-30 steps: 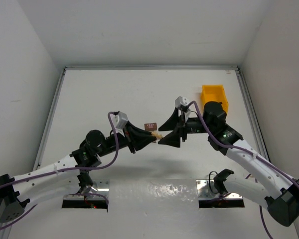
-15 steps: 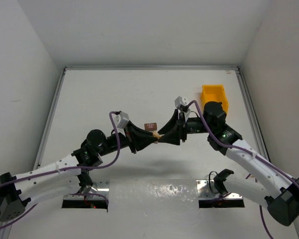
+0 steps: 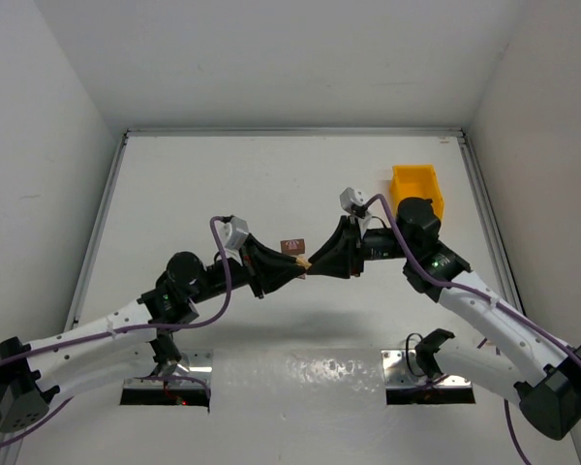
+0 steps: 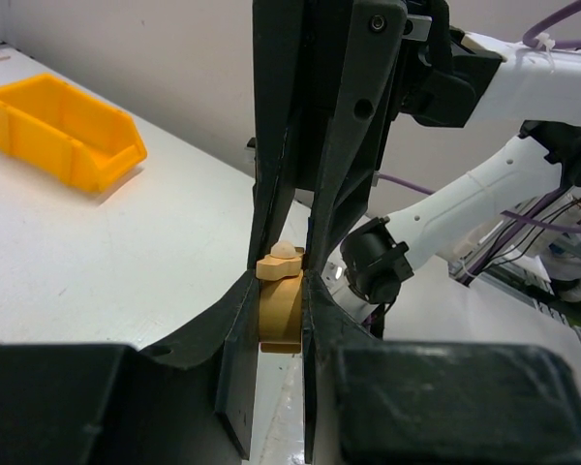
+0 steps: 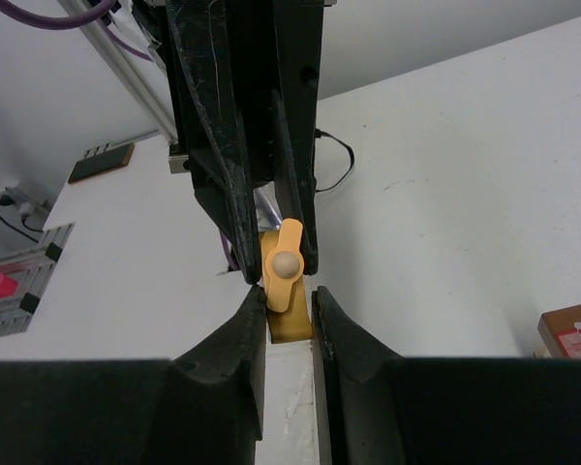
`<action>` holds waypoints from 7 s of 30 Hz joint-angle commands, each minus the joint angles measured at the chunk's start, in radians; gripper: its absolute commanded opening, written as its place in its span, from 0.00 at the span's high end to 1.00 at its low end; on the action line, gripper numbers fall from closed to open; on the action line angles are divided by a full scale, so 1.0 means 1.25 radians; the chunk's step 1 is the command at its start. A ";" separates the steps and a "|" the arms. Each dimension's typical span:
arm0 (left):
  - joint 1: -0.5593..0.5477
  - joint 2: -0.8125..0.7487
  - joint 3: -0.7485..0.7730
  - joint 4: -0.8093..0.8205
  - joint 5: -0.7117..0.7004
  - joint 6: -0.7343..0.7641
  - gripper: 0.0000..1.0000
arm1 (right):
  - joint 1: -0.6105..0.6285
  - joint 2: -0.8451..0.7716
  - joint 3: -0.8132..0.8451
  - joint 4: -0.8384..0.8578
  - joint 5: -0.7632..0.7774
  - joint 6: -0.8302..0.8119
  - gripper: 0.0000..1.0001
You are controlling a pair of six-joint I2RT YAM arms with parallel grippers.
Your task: Build the wood block tower
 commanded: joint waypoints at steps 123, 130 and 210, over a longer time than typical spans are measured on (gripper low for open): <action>0.004 -0.075 -0.105 -0.144 -0.851 0.119 0.71 | 0.281 0.393 0.110 -0.058 1.037 -0.181 0.97; 0.004 -0.077 -0.105 -0.144 -0.850 0.120 0.71 | 0.282 0.393 0.102 -0.043 1.046 -0.172 0.97; 0.004 -0.086 -0.105 -0.144 -0.824 0.123 0.72 | 0.282 0.224 -0.008 0.042 1.249 -0.148 0.01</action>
